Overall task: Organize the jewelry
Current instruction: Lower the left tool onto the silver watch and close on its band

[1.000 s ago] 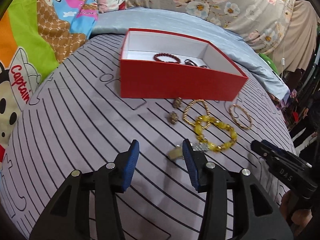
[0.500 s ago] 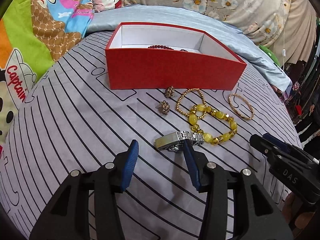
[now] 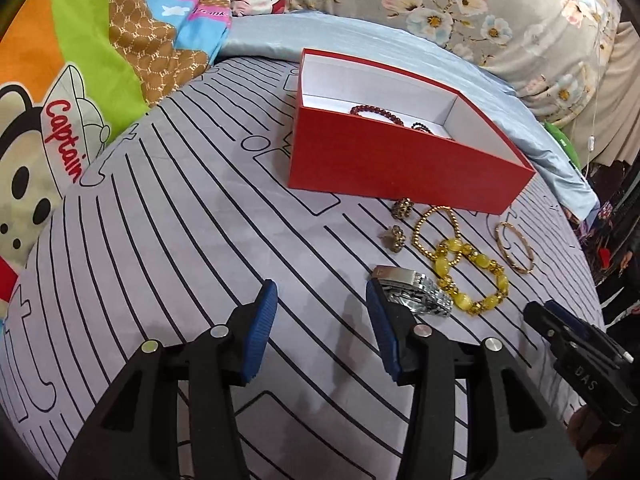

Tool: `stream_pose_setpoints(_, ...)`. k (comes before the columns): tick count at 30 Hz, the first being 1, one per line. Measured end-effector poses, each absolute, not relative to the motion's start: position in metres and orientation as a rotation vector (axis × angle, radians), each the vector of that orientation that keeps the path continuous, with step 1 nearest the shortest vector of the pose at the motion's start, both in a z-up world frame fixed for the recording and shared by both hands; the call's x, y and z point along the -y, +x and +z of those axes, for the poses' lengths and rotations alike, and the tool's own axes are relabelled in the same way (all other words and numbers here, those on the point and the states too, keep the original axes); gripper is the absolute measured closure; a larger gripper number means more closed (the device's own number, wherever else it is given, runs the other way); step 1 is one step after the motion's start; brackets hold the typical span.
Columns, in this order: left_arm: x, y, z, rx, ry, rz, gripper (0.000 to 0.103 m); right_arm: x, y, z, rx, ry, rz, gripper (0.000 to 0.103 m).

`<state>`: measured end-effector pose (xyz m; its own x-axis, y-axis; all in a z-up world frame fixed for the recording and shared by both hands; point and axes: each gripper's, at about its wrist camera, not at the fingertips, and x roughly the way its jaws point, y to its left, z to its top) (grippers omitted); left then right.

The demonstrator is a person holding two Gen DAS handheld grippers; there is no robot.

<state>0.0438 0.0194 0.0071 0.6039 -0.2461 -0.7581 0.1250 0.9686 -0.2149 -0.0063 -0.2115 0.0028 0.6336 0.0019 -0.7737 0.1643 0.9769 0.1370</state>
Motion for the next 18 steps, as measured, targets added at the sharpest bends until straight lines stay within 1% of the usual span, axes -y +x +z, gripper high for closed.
stream_pose_setpoints(8, 0.007, 0.045, 0.015, -0.918, -0.161, -0.261, 0.057, 0.212, -0.005, 0.003, -0.880, 0.208, -0.091, 0.061)
stream_pose_setpoints(10, 0.017, 0.049, 0.019, -0.914, -0.165, -0.266, 0.048, 0.212, -0.005, 0.003, -0.879, 0.211, -0.090, 0.061)
stream_pose_setpoints(12, 0.029, 0.053, 0.021, -0.914, -0.151, -0.252, 0.046, 0.213, -0.005, 0.003, -0.879, 0.216, -0.087, 0.061)
stream_pose_setpoints(15, 0.038, 0.058, 0.013, -0.934, -0.108, -0.208, 0.046, 0.214, -0.005, 0.003, -0.879, 0.226, -0.082, 0.060)
stream_pose_setpoints(18, 0.033, 0.057, 0.005, -0.930, -0.083, -0.175, 0.050, 0.215, -0.005, 0.003, -0.878, 0.236, -0.076, 0.060)
